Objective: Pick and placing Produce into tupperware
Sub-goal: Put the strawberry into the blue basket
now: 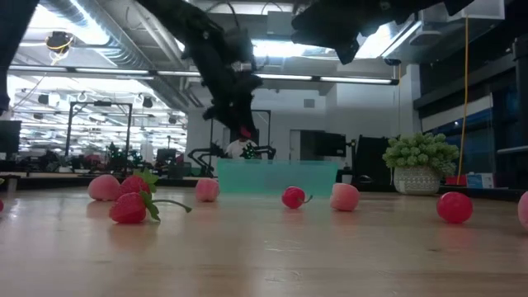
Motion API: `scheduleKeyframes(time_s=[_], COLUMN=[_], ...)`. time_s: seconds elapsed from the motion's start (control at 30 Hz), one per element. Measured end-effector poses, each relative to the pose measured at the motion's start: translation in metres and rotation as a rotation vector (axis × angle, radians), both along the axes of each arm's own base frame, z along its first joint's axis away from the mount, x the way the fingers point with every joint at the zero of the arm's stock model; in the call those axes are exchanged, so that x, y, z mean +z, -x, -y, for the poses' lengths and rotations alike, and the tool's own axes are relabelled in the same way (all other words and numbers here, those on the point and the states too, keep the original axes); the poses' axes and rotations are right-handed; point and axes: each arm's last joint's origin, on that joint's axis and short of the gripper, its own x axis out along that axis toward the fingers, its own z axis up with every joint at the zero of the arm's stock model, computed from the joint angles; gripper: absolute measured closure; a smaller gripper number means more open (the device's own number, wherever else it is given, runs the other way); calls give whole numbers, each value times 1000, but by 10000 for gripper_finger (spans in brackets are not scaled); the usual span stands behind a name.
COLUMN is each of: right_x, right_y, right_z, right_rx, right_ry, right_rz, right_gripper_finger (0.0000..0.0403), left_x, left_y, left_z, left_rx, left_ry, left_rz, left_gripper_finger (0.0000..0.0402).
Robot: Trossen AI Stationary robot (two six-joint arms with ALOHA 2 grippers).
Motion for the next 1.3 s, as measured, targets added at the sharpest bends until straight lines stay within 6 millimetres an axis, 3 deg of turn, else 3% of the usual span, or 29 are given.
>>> scheduleKeyframes(time_s=[0.27,0.67,0.83,1.13,1.3], right_x=[0,0,0,-1,-1], right_y=[0,0,0,0,0], right_z=[0,0,0,0,0], right_rx=[1,2,3,3,1], right_ry=[4,6,7,8,3], right_rz=[1,1,1,-5,-5], right_gripper_finger=[273,273,273,273,273], left_x=[-36,-58,-67,-65,-65], left_y=[-12,-25,-33,-34,-34], left_z=[-39,-87,-95,-96,-95], left_rx=[31,22,18,-10,-16], left_ry=[91,145,158,155,156], left_rz=[-84,-228,-262,-278,-282], left_gripper_finger=[267,265,265,263,234])
